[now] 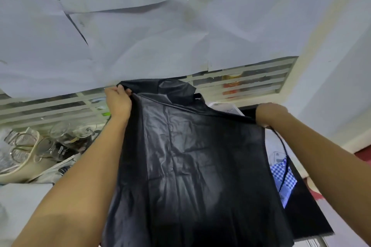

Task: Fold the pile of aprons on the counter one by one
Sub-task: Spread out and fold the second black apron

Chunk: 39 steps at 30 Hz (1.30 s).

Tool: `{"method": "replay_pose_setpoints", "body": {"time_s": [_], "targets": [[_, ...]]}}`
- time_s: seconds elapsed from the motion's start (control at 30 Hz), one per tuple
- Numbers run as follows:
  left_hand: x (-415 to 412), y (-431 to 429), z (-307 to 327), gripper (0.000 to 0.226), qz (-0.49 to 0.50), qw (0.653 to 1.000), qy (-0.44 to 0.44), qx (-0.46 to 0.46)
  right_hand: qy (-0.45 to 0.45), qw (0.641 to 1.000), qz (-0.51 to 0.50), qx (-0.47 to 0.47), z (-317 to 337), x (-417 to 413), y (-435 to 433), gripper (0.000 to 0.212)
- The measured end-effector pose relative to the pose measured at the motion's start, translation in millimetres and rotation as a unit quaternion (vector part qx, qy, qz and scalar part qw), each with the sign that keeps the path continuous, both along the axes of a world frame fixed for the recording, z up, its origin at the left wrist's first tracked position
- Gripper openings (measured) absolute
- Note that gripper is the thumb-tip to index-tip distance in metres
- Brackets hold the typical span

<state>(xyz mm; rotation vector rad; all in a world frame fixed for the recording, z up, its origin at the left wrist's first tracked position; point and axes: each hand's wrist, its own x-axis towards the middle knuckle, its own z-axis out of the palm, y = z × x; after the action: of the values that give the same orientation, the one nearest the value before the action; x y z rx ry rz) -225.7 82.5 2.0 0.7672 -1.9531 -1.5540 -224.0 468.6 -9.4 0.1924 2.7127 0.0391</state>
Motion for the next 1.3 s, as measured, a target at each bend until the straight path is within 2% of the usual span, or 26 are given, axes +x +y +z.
{"method": "replay_pose_setpoints", "body": {"time_s": [0.1,0.17,0.2,0.23,0.3,0.33,0.37,0.4,0.43,0.5,0.53,0.6,0.63,0.7,0.77,0.8,0.83,0.9,0.97,1.0,1.07,1.13,1.17,1.2,1.23,1.3], "targets": [[14,4,3,0.010,-0.051,0.997,-0.043,-0.043,0.030,0.997,-0.058,-0.041,-3,-10,12,0.016],[34,20,-7,0.057,-0.136,0.989,-0.050,-0.039,0.017,0.987,-0.095,-0.129,-15,-17,15,0.017],[47,32,-16,0.073,-0.173,0.980,-0.062,-0.071,0.007,0.980,-0.111,-0.164,-21,-18,14,0.017],[65,46,-27,0.077,-0.193,0.970,-0.083,-0.120,-0.002,0.975,-0.119,-0.185,-27,-16,13,0.019],[103,70,-52,0.059,-0.204,0.951,-0.122,-0.198,0.042,0.959,-0.165,-0.225,-42,-10,8,0.028],[122,79,-62,0.049,-0.201,0.944,-0.150,-0.216,0.085,0.931,-0.213,-0.283,-45,-5,3,0.023],[144,86,-71,0.041,-0.195,0.936,-0.179,-0.232,0.124,0.911,-0.231,-0.318,-49,2,-2,0.009],[164,90,-80,0.037,-0.196,0.925,-0.202,-0.254,0.142,0.897,-0.260,-0.327,-55,6,-6,0.018],[185,91,-90,0.037,-0.197,0.911,-0.220,-0.287,0.123,0.896,-0.271,-0.330,-62,10,-12,0.040],[222,90,-105,0.045,-0.187,0.869,-0.263,-0.376,0.111,0.922,-0.203,-0.310,-67,23,-24,0.070],[237,89,-110,0.054,-0.176,0.846,-0.296,-0.408,0.115,0.947,-0.139,-0.265,-67,31,-30,0.080],[259,87,-114,0.075,-0.176,0.811,-0.376,-0.411,0.131,0.979,-0.013,-0.153,-66,50,-39,0.092],[267,84,-118,0.083,-0.188,0.797,-0.412,-0.399,0.140,0.983,0.033,-0.110,-65,63,-44,0.091],[279,78,-126,0.090,-0.214,0.786,-0.448,-0.369,0.169,0.974,0.089,-0.123,-61,98,-56,0.070],[280,72,-134,0.091,-0.230,0.795,-0.445,-0.343,0.173,0.959,0.111,-0.193,-66,132,-62,0.030],[280,69,-137,0.089,-0.234,0.802,-0.439,-0.330,0.138,0.956,0.102,-0.237,-69,150,-64,0.019],[279,66,-138,0.087,-0.238,0.810,-0.433,-0.316,0.072,0.948,0.062,-0.303,-73,168,-64,0.023],[275,61,-139,0.081,-0.249,0.825,-0.419,-0.287,-0.110,0.883,-0.071,-0.451,-82,209,-63,0.033],[272,56,-137,0.074,-0.251,0.851,-0.391,-0.244,-0.260,0.815,-0.170,-0.489,-97,253,-64,0.031],[276,52,-135,0.071,-0.252,0.867,-0.370,-0.219,-0.293,0.794,-0.212,-0.488,-111,281,-65,0.030],[281,42,-134,0.067,-0.259,0.879,-0.339,-0.211,-0.307,0.756,-0.299,-0.494,-141,320,-69,0.040],[291,32,-135,0.068,-0.293,0.853,-0.343,-0.263,-0.292,0.720,-0.388,-0.496,-164,352,-74,0.054],[295,27,-135,0.069,-0.308,0.841,-0.348,-0.275,-0.278,0.696,-0.425,-0.508,-174,362,-77,0.054],[296,24,-134,0.071,-0.320,0.836,-0.352,-0.272,-0.259,0.656,-0.467,-0.533,-182,367,-79,0.053],[299,21,-133,0.072,-0.328,0.836,-0.353,-0.262,-0.240,0.617,-0.499,-0.560,-190,373,-83,0.050],[301,21,-131,0.073,-0.327,0.849,-0.340,-0.238,-0.212,0.574,-0.529,-0.588,-204,378,-90,0.045]]}}
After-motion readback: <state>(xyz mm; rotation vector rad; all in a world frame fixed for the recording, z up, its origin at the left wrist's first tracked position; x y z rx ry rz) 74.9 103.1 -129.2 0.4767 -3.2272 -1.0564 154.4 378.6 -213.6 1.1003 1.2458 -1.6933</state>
